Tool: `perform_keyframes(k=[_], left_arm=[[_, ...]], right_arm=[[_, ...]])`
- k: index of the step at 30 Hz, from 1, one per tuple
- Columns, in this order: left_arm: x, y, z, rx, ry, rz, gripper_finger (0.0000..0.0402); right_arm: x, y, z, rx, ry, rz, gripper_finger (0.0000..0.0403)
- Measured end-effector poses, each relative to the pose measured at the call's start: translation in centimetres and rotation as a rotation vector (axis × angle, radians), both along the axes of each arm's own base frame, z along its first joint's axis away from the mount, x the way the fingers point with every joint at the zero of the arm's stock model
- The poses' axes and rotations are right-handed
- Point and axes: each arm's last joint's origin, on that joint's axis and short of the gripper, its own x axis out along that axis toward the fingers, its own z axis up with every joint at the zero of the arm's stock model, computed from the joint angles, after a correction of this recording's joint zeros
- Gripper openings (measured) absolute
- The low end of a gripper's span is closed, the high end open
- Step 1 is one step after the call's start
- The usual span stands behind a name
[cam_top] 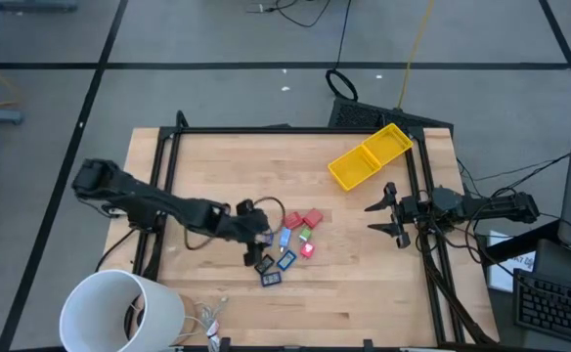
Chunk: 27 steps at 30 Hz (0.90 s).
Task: Pick & Place Office items
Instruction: Put the black digital clock into the right yellow bin
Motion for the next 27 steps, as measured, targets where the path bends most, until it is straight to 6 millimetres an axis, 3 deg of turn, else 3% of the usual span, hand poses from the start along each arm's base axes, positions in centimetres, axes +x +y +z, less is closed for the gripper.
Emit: perform_keyframes(k=[7,12,19,27], left_arm=[[2.0,-3.0,-1.8,-0.163,0.139,0.009,0.0257],[2.1,-4.9,-4.0,-0.223,0.226,0.054,0.0246],[2.3,-5.5,-6.8,-0.188,0.280,0.159,0.0229],[2.5,-5.4,-8.3,-0.129,0.285,0.223,0.0204]], right_arm=[[0.0,0.0,0.0,0.000,0.000,0.000,0.0210],[0.0,0.0,0.0,0.000,0.000,0.000,0.0210],[0.0,0.0,0.0,0.000,0.000,0.000,0.0210],[0.0,0.0,0.0,0.000,0.000,0.000,0.0210]])
